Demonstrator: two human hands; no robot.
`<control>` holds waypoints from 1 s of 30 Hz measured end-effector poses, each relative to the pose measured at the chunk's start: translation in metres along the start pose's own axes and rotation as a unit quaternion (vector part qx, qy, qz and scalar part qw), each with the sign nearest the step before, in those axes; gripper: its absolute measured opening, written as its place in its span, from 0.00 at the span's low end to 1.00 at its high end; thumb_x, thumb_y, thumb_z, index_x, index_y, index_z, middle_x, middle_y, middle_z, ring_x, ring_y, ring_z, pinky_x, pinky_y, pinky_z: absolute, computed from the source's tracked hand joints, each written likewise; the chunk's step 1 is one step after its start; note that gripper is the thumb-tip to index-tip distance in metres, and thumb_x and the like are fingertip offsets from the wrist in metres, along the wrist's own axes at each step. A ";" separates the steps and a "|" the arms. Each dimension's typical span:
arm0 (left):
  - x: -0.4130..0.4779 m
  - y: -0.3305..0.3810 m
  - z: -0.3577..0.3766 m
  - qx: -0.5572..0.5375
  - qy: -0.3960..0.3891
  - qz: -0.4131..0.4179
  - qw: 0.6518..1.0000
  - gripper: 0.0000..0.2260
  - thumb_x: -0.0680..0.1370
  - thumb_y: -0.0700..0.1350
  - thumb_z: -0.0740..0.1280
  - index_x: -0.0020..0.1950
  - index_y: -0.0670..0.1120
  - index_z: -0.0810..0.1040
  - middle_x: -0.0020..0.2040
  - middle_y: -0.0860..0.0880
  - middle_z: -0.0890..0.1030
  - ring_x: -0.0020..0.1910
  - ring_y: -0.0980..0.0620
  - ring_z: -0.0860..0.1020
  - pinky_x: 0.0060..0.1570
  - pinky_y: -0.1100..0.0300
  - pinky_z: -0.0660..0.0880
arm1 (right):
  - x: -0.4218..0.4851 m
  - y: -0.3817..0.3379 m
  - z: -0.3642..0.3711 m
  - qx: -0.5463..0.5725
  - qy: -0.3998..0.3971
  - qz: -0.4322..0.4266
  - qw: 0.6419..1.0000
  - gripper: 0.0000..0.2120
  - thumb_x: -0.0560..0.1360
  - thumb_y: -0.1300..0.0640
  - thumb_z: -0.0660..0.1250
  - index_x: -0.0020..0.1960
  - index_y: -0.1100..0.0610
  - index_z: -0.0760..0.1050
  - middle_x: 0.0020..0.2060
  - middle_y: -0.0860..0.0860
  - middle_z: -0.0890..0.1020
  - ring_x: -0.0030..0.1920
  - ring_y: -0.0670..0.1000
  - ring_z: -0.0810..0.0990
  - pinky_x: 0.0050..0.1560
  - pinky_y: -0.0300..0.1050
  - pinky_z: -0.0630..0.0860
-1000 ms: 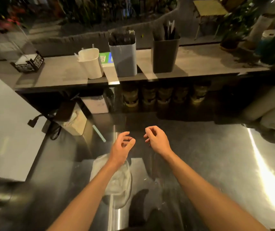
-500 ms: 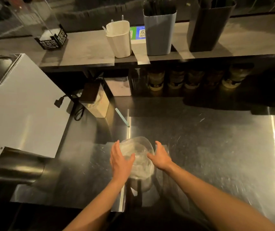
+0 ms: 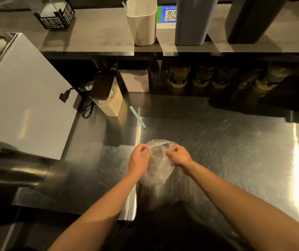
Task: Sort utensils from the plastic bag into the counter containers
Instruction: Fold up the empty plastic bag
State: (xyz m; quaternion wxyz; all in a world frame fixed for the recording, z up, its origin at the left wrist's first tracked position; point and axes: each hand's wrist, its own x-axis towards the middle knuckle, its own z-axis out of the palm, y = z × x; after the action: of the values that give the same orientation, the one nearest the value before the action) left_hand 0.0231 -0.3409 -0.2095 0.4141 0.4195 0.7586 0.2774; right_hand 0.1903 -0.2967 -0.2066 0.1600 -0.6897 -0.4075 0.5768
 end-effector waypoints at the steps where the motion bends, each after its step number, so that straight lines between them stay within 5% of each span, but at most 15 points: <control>1: -0.003 0.009 -0.001 -0.010 -0.030 0.002 0.999 0.07 0.81 0.51 0.67 0.55 0.50 0.76 0.50 0.53 0.79 0.49 0.52 0.77 0.43 0.64 0.69 | -0.003 -0.003 -0.002 0.031 0.010 0.012 0.999 0.15 0.76 0.63 0.68 0.33 0.55 0.68 0.27 0.52 0.74 0.27 0.50 0.73 0.23 0.35 0.70; 5: -0.013 0.031 0.003 -0.005 -0.183 0.018 0.983 0.29 0.73 0.55 0.76 0.66 0.54 0.63 0.54 0.59 0.74 0.51 0.60 0.76 0.45 0.71 0.69 | -0.016 -0.023 -0.003 0.242 -0.068 0.031 0.967 0.07 0.79 0.58 0.66 0.47 0.60 0.81 0.40 0.56 0.83 0.37 0.53 0.82 0.39 0.45 0.78; 7: -0.011 0.033 0.008 -0.022 -0.170 0.019 0.985 0.32 0.71 0.50 0.79 0.66 0.55 0.63 0.54 0.59 0.76 0.50 0.62 0.77 0.44 0.69 0.72 | -0.023 -0.028 -0.007 0.312 -0.134 0.013 0.940 0.10 0.81 0.56 0.64 0.56 0.59 0.82 0.46 0.55 0.85 0.42 0.52 0.84 0.42 0.46 0.80; 11: -0.006 0.042 0.005 -0.231 -0.076 -0.082 0.966 0.17 0.75 0.45 0.75 0.61 0.49 0.75 0.57 0.44 0.82 0.53 0.47 0.83 0.54 0.48 0.82 | -0.024 -0.014 -0.026 0.105 0.037 -0.132 0.985 0.12 0.80 0.58 0.67 0.63 0.50 0.77 0.56 0.47 0.82 0.55 0.48 0.81 0.54 0.45 0.78; 14: -0.005 0.045 -0.003 -0.341 -0.145 -0.126 0.920 0.14 0.77 0.43 0.73 0.63 0.43 0.80 0.57 0.39 0.84 0.57 0.38 0.82 0.60 0.38 0.78 | -0.017 -0.001 -0.038 0.086 -0.005 -0.075 0.993 0.28 0.77 0.51 0.72 0.74 0.51 0.66 0.64 0.44 0.73 0.64 0.46 0.74 0.64 0.47 0.74; 16: -0.004 0.048 -0.007 -0.369 -0.176 -0.142 0.901 0.16 0.76 0.43 0.73 0.63 0.41 0.81 0.59 0.37 0.83 0.58 0.37 0.82 0.60 0.38 0.78 | -0.013 0.003 -0.043 0.107 -0.053 -0.032 0.992 0.20 0.76 0.51 0.73 0.65 0.54 0.76 0.60 0.50 0.81 0.56 0.48 0.81 0.57 0.47 0.80; 18: 0.001 0.049 -0.011 -0.357 -0.119 -0.151 0.914 0.18 0.74 0.43 0.76 0.62 0.41 0.81 0.57 0.39 0.84 0.56 0.38 0.83 0.59 0.37 0.78 | -0.012 0.006 -0.051 0.142 -0.010 -0.030 0.989 0.06 0.77 0.56 0.73 0.52 0.56 0.83 0.48 0.52 0.85 0.44 0.48 0.82 0.43 0.40 0.80; 20: 0.007 0.046 -0.017 -0.318 -0.044 -0.145 0.936 0.15 0.76 0.42 0.74 0.61 0.39 0.79 0.52 0.41 0.85 0.53 0.41 0.84 0.60 0.38 0.78 | -0.008 0.012 -0.062 0.156 0.024 -0.035 0.987 0.05 0.78 0.57 0.71 0.51 0.58 0.82 0.43 0.52 0.84 0.40 0.46 0.80 0.36 0.35 0.77; 24: 0.014 0.042 -0.019 -0.256 -0.004 -0.125 0.959 0.07 0.80 0.40 0.69 0.56 0.41 0.77 0.45 0.47 0.84 0.46 0.49 0.82 0.61 0.41 0.77 | -0.006 0.020 -0.071 0.092 0.036 -0.047 0.994 0.07 0.77 0.54 0.72 0.53 0.56 0.81 0.44 0.47 0.83 0.42 0.45 0.79 0.37 0.34 0.72; 30: 0.017 0.040 -0.013 -0.320 0.033 -0.127 0.938 0.12 0.78 0.38 0.71 0.60 0.42 0.77 0.57 0.42 0.82 0.52 0.46 0.82 0.58 0.45 0.80 | -0.006 0.025 -0.071 0.066 0.059 -0.093 0.992 0.03 0.76 0.61 0.71 0.49 0.54 0.81 0.43 0.47 0.84 0.42 0.47 0.81 0.40 0.36 0.75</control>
State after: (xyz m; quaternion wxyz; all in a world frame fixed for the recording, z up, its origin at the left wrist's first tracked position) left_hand 0.0234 -0.3079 -0.1792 0.5328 0.1554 0.6900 0.4646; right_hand 0.2654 -0.2982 -0.1997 0.2819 -0.6694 -0.4211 0.5433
